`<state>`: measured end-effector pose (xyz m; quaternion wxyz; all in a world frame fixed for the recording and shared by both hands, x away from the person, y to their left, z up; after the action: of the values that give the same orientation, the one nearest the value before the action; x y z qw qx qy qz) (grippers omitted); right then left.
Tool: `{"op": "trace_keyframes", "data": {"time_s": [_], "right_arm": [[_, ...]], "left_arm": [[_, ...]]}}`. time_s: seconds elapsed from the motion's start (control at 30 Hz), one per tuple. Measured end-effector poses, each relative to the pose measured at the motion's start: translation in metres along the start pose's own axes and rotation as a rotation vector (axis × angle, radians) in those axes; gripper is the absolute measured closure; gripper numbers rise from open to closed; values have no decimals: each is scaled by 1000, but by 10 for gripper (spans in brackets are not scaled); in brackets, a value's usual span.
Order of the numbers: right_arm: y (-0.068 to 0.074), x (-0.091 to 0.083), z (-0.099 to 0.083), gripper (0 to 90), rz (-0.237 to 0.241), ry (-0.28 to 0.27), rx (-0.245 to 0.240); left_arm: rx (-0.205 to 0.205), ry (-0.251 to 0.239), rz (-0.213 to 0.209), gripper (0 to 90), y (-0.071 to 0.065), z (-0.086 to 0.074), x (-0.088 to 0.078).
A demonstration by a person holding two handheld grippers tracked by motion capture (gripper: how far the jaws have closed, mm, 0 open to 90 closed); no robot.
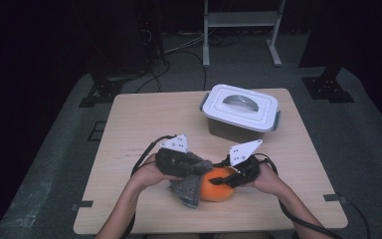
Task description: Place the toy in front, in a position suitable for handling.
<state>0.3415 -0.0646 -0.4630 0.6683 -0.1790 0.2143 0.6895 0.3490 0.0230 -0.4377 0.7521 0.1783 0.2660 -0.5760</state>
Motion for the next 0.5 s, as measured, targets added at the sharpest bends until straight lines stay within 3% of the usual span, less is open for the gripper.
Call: {"op": "trace_keyframes", "data": {"time_s": [0.13, 0.3, 0.5], "right_arm": [[-2, -4, -9, 537, -14, 8, -3], [-3, -15, -20, 520, -23, -4, 28], [-2, -23, -29, 509, -18, -24, 45]], "left_arm": [[-23, -5, -8, 713, 3, -7, 4], [-49, -11, -3, 712, 8, -12, 4], [-65, 24, 20, 707, 15, -25, 2]]}}
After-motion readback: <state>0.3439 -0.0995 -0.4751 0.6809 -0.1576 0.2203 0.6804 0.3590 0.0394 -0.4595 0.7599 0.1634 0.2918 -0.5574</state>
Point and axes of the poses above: each handheld gripper's, and its own axes: x roughly forward along the jaws, z roughly out of its top, y roughly to its left, the point moved 10 cm from there along x, roughly forward along the jaws, and after that the axes turned 7 degrees about z, right-handed, at the moved point
